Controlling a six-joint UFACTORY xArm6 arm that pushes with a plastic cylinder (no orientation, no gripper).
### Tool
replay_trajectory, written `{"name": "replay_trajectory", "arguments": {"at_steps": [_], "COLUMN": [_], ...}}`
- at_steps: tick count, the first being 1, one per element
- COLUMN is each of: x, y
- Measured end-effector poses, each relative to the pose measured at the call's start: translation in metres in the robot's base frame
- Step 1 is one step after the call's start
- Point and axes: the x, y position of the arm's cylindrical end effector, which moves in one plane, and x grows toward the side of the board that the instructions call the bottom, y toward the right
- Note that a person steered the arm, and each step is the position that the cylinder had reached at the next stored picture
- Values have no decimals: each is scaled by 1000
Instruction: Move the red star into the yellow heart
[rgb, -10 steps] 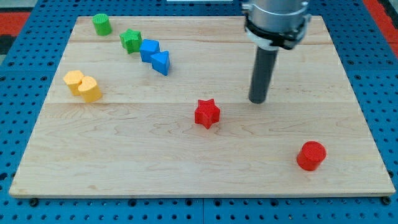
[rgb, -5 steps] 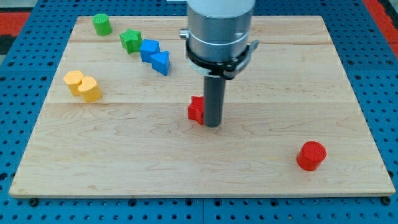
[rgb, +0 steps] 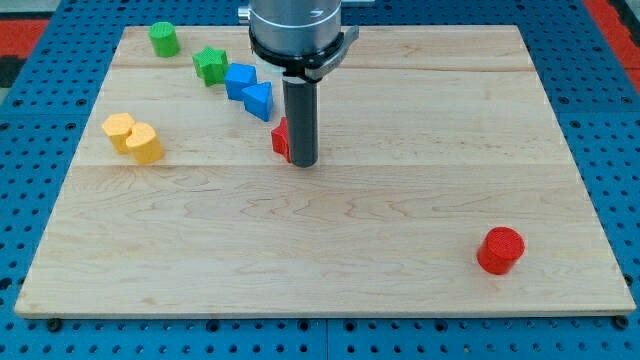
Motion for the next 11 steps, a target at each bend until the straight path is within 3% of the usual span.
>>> {"name": "replay_trajectory", "arguments": {"at_steps": [4, 7, 11], "x": [-25, -25, -25], "y": [25, -57, -122]}}
